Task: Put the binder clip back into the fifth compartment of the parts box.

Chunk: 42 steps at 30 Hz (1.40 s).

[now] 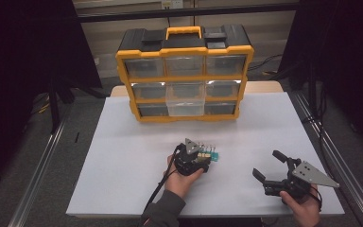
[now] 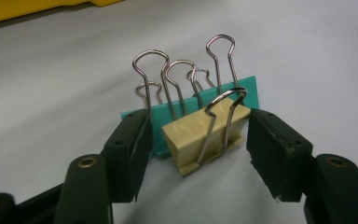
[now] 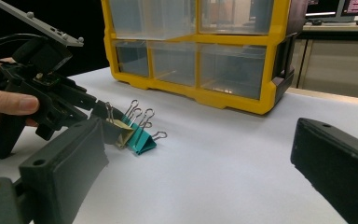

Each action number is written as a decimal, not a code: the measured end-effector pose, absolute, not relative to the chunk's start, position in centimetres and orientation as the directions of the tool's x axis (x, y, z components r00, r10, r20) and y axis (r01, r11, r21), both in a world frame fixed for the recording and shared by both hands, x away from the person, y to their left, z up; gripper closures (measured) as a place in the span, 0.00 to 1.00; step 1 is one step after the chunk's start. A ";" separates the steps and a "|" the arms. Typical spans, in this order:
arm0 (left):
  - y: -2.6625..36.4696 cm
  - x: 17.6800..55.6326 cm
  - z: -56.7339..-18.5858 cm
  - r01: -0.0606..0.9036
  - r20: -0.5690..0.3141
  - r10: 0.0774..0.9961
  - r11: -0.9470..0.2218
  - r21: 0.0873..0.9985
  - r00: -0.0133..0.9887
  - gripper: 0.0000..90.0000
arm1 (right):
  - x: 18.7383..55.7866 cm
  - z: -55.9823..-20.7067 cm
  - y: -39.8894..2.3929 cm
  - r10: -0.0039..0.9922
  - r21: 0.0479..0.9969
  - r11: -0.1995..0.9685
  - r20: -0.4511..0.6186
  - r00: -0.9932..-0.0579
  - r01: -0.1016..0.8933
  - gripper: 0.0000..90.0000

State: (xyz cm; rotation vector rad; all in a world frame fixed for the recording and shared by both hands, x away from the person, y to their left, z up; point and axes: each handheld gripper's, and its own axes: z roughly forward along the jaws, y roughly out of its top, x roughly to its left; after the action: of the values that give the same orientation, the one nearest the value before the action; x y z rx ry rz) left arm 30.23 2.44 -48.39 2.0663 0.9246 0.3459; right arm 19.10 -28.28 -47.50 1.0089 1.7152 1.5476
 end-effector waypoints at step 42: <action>4.4 29.9 -47.2 0.489 -0.142 0.684 -0.346 0.801 0.716 0.55 | 19.1 -47.4 -28.3 0.849 0.991 0.030 0.044 -0.527 0.131 0.03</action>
State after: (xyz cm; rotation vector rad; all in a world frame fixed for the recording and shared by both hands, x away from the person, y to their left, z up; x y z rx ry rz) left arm 29.91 4.38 -47.22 2.0161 0.8943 0.2718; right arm 19.08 -28.34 -47.43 0.9981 1.7167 1.5486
